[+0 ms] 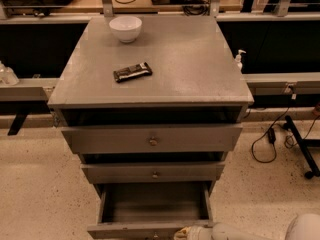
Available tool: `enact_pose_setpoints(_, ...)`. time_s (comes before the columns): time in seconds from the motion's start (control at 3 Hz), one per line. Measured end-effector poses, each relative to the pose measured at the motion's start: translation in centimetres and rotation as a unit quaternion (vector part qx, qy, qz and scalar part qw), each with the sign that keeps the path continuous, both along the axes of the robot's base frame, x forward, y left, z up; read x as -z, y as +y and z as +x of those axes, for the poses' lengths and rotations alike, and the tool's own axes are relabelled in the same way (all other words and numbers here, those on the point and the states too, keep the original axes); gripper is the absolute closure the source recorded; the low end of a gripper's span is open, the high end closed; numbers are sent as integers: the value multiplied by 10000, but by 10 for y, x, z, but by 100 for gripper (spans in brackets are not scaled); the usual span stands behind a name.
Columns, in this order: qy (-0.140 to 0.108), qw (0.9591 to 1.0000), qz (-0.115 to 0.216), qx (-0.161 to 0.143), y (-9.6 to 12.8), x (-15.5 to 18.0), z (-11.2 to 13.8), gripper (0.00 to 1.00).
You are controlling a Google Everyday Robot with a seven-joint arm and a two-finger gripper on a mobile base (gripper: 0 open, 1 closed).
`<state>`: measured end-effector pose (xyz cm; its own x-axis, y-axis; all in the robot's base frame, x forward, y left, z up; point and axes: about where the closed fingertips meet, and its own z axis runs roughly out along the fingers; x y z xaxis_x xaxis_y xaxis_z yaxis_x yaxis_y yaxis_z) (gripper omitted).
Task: Close bottom drawer
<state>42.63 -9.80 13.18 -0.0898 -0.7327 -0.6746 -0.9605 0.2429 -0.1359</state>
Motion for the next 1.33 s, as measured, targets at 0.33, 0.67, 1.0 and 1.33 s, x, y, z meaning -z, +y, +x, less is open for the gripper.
enact_pose_setpoints(0.33,-59,9999,59,115,0,-1,8,100)
enact_pose_setpoints(0.67,-194,9992,169,293,0,-2,26,100)
enact_pose_setpoints(1.0,-195,9992,169,293,0,-2,26,100)
enact_pose_setpoints(1.33,-440,9979,387,263,7,0,26,100)
